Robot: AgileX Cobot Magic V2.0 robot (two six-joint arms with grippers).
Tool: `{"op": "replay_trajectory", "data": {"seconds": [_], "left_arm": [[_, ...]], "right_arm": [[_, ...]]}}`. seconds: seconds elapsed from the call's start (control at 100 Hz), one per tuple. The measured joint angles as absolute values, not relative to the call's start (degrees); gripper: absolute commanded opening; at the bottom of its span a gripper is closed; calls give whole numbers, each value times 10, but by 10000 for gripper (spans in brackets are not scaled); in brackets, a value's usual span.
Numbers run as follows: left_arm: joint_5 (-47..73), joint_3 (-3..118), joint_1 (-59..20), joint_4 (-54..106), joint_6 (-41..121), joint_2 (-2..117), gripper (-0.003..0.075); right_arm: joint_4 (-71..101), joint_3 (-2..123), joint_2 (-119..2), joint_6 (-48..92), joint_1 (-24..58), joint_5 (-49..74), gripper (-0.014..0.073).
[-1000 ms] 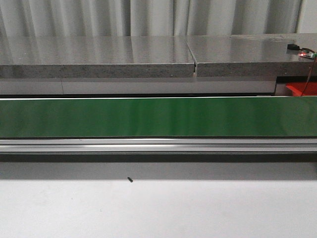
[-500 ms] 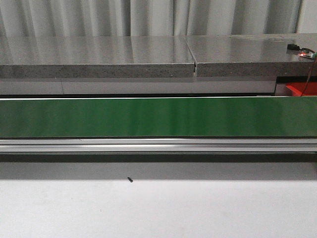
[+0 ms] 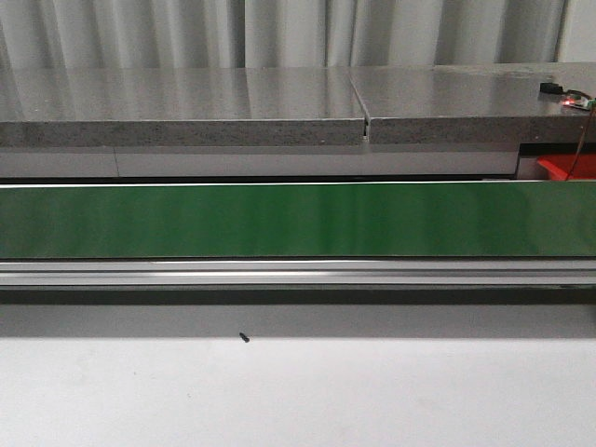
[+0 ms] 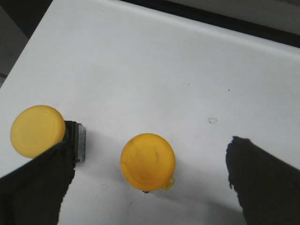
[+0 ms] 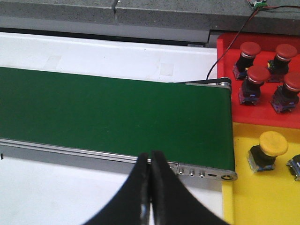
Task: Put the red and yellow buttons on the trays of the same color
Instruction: 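Lower the left gripper over the yellow buttons and grasp one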
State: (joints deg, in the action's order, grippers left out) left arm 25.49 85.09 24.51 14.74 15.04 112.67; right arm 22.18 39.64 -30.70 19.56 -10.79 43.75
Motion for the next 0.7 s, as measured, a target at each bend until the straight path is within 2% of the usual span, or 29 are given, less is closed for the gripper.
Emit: {"op": "replay_trajectory", "data": {"seconds": [0.7], "left_arm": [[221, 863, 245, 147, 150, 1175, 636]], "right_arm": [[222, 396, -307, 196, -108, 437, -68]]}}
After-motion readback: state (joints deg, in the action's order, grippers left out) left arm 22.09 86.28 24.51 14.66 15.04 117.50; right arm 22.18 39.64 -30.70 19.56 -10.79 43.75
